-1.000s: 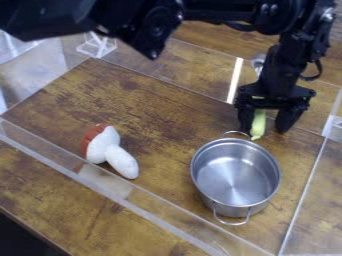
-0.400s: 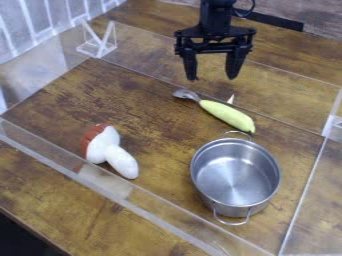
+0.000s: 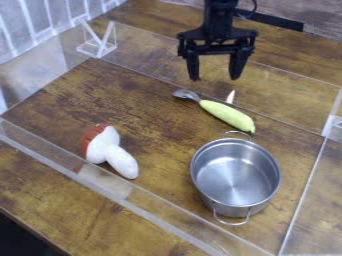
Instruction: Move the green spoon to the right
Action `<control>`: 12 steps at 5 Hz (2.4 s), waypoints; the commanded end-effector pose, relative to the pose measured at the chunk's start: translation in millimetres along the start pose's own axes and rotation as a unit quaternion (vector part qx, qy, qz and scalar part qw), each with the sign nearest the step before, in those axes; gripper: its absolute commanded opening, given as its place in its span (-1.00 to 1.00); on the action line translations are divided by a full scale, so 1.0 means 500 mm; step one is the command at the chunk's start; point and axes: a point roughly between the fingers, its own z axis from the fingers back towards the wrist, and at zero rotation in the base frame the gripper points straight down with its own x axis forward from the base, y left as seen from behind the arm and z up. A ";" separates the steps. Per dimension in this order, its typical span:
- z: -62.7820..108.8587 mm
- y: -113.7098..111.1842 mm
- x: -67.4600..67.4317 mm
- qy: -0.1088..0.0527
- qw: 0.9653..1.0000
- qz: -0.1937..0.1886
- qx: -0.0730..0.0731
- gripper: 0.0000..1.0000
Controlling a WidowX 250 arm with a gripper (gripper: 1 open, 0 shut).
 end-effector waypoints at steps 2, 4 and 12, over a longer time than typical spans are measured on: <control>0.024 0.004 0.019 -0.031 0.999 -0.033 -0.009 1.00; 0.007 0.013 0.032 -0.035 0.998 -0.050 0.001 1.00; 0.024 0.098 0.079 -0.061 0.994 -0.088 -0.016 -1.00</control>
